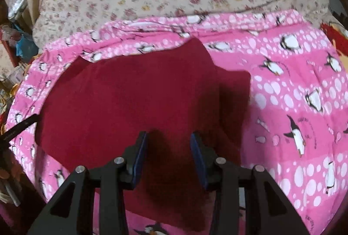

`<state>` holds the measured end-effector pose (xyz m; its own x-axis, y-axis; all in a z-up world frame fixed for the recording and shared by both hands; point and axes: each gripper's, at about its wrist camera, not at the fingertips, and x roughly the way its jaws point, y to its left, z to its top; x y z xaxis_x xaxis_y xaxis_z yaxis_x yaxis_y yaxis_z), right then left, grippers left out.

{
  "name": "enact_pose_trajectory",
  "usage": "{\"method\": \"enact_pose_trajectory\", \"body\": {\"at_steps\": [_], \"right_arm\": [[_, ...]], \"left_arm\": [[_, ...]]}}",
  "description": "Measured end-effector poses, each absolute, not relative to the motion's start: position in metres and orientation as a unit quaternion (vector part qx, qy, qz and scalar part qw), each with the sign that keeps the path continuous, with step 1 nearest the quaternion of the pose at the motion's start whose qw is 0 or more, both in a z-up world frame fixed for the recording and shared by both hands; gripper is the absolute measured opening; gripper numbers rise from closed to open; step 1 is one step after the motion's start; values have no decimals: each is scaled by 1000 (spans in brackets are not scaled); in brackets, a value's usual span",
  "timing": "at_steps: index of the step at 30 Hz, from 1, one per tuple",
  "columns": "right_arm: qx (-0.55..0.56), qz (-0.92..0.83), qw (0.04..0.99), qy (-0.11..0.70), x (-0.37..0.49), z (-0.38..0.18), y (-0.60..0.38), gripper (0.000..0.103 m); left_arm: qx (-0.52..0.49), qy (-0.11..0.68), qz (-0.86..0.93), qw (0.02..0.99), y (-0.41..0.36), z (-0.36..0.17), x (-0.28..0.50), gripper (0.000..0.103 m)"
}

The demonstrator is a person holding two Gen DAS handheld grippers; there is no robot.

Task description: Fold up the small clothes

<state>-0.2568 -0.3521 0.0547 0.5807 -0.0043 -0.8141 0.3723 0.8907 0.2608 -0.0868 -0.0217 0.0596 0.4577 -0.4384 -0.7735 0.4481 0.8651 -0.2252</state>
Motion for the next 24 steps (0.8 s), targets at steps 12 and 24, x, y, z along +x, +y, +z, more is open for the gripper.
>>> {"method": "enact_pose_trajectory", "body": {"at_steps": [12, 24], "right_arm": [[195, 24, 871, 450, -155, 52, -274, 43], [188, 12, 868, 460, -65, 13, -249, 43]], "left_arm": [[-32, 496, -253, 830, -22, 43, -68, 4], [-38, 500, -261, 825, -24, 41, -59, 7]]}}
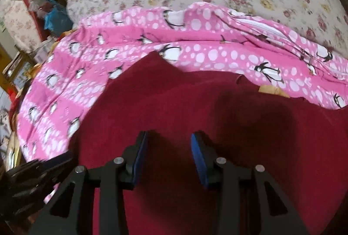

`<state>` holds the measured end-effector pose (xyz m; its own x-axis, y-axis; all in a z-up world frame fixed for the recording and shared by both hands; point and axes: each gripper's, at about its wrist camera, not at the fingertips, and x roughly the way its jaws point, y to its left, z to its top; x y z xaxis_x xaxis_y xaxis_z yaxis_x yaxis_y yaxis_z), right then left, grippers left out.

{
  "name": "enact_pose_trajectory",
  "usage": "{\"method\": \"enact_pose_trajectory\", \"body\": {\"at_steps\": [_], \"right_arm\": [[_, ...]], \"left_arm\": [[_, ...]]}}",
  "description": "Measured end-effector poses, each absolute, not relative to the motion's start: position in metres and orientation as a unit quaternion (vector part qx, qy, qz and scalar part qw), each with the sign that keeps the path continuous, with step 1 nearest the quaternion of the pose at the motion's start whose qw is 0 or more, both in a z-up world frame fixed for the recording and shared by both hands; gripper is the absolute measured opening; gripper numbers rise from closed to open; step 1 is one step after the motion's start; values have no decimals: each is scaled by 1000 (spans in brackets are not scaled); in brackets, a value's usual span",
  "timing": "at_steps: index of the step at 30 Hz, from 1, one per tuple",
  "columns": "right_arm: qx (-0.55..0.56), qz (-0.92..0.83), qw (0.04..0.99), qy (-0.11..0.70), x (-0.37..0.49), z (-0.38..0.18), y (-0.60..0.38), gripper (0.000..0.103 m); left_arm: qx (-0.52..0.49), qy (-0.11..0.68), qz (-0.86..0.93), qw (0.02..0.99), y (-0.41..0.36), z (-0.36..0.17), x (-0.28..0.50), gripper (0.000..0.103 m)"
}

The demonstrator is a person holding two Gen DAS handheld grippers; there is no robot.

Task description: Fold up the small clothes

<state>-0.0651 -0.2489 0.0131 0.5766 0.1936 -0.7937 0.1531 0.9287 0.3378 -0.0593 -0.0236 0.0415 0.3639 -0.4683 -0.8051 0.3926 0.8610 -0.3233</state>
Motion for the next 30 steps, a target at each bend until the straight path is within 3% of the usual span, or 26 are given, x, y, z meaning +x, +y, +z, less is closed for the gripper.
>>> {"method": "enact_pose_trajectory", "body": {"at_steps": [9, 14, 20, 30], "right_arm": [[180, 27, 873, 452, -113, 22, -252, 43], [160, 34, 881, 443, -158, 28, -254, 44], [184, 45, 877, 443, -189, 32, -261, 58], [172, 29, 882, 439, -210, 46, -266, 62]], "left_arm": [[-74, 499, -269, 820, -23, 45, -51, 12], [-89, 497, -288, 814, -31, 44, -48, 36], [-90, 519, -267, 807, -46, 31, -25, 36], [-140, 497, -254, 818, -18, 47, -18, 37]]}}
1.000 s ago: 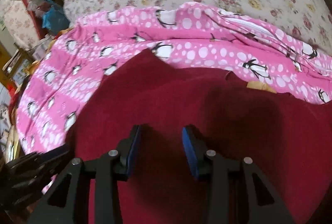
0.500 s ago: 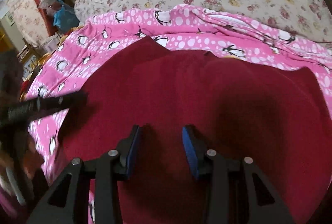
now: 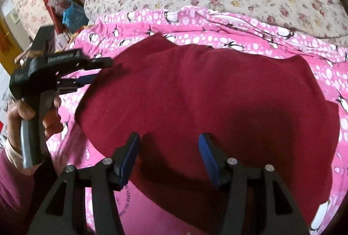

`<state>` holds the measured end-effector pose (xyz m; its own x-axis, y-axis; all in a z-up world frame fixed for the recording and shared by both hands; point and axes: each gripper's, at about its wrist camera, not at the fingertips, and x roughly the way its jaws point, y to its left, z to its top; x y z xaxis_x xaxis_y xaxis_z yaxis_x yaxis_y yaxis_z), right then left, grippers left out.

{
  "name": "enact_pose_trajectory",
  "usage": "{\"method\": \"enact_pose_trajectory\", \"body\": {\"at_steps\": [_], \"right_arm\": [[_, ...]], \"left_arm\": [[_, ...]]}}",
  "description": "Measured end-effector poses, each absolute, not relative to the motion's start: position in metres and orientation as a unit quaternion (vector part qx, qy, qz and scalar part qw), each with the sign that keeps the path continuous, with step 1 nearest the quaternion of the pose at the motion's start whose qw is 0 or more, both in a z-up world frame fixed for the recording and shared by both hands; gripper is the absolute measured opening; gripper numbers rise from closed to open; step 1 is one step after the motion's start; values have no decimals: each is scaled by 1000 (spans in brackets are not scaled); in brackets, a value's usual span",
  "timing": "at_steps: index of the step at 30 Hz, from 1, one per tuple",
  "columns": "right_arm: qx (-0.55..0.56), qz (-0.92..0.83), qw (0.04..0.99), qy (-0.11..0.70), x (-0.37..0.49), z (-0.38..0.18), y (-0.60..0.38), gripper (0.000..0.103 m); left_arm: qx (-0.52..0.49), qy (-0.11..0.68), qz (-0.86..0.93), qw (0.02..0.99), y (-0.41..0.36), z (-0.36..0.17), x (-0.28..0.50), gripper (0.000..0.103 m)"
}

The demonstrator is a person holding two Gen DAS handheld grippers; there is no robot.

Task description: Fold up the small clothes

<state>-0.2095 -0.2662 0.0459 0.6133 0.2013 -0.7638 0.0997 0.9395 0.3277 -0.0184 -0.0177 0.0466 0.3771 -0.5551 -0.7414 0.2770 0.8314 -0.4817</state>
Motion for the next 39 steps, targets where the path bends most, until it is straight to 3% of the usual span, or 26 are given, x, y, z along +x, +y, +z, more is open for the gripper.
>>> {"method": "enact_pose_trajectory", "body": {"at_steps": [5, 9, 11, 20, 21, 23, 24, 25, 26, 27, 28, 39], "right_arm": [[179, -22, 886, 427, -211, 49, -294, 74], [202, -17, 878, 433, -209, 37, -303, 78], [196, -8, 884, 424, -210, 36, -300, 83], [177, 2, 898, 403, -210, 37, -296, 89], [178, -5, 901, 396, -210, 40, -297, 88], [174, -15, 907, 384, -210, 46, -299, 80], [168, -17, 909, 380, -208, 50, -300, 73], [161, -15, 910, 381, -204, 52, -300, 61], [154, -11, 911, 384, -198, 54, -300, 45], [151, -9, 911, 385, -195, 54, -300, 34], [148, -7, 911, 384, -190, 54, -299, 32], [265, -20, 879, 397, -197, 33, -347, 27]], "left_arm": [[-158, 555, -243, 780, -23, 16, -8, 51], [-95, 541, -245, 799, -42, 20, -22, 57], [-67, 535, -247, 805, -52, 18, -27, 65], [-71, 543, -253, 798, -49, 15, -23, 69], [-72, 543, -255, 797, -49, 15, -23, 67], [-70, 540, -260, 798, -49, 17, -25, 43], [-72, 539, -266, 796, -51, 18, -25, 36], [-77, 540, -278, 791, -53, 19, -26, 19], [-78, 540, -286, 788, -55, 21, -28, 15], [-71, 535, -288, 791, -57, 24, -31, 13], [-64, 532, -293, 792, -59, 27, -34, 10], [-137, 522, -397, 742, -88, 87, -76, 7]]}}
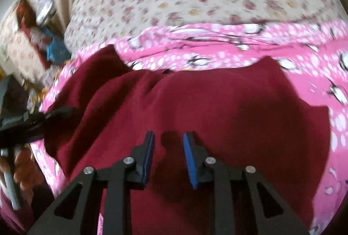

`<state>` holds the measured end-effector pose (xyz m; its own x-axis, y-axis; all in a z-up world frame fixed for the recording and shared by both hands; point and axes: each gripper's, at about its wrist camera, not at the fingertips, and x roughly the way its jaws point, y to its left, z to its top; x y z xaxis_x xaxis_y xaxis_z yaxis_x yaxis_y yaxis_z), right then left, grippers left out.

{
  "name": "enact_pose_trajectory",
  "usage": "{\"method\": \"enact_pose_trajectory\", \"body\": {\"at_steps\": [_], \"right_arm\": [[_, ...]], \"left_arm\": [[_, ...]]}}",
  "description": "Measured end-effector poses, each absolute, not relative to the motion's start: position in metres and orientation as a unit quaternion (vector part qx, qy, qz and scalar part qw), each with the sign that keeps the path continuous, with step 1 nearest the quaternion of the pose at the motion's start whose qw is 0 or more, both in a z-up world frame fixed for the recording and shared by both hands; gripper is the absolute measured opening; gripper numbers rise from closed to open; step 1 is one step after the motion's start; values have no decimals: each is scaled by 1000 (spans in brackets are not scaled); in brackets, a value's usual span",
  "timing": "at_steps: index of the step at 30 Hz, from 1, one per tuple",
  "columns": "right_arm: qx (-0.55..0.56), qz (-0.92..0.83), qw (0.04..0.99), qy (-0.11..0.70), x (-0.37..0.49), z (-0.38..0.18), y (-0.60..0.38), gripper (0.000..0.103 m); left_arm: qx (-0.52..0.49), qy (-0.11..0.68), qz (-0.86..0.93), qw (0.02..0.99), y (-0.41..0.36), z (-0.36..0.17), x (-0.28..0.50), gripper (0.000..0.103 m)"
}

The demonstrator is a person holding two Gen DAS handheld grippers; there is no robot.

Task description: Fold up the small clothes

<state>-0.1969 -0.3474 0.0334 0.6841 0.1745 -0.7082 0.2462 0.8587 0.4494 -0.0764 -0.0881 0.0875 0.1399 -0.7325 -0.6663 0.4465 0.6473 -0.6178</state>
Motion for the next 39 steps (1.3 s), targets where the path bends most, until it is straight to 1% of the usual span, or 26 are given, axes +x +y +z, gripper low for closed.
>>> {"method": "enact_pose_trajectory", "body": {"at_steps": [5, 9, 10, 12, 15, 17, 20, 23, 28, 32, 33, 36, 39], "right_arm": [[379, 2, 842, 384, -204, 12, -383, 27], [431, 13, 822, 372, -207, 3, -394, 27], [440, 15, 818, 370, -207, 1, -395, 28], [461, 20, 809, 365, -209, -3, -399, 28], [484, 26, 797, 360, -211, -7, -405, 28], [485, 27, 797, 359, -212, -8, -405, 28], [476, 22, 801, 363, -209, -7, -403, 28], [475, 23, 801, 362, -210, -7, -403, 28], [478, 27, 800, 362, -210, -7, -405, 28], [477, 27, 801, 361, -210, -7, -405, 28], [477, 26, 801, 361, -210, -7, -405, 28], [472, 21, 804, 360, -210, -8, -404, 28], [466, 20, 809, 356, -211, -8, -402, 28]], "left_arm": [[-117, 520, -430, 729, -134, 103, -97, 7], [-83, 540, -437, 715, -175, 87, -114, 7], [-78, 548, -438, 708, -180, 80, -118, 9], [-81, 562, -437, 697, -185, 69, -124, 13], [-85, 552, -445, 701, -183, 73, -129, 21], [-99, 542, -466, 693, -179, 83, -131, 34], [-111, 538, -499, 670, -178, 91, -135, 42], [-91, 532, -493, 682, -181, 99, -139, 42], [-102, 516, -490, 695, -156, 113, -140, 42], [-99, 487, -428, 755, -116, 116, -138, 42], [-100, 491, -412, 761, -113, 112, -133, 42], [-93, 536, -371, 753, -120, 89, -112, 42], [-61, 559, -362, 743, -146, 73, -95, 42]]}}
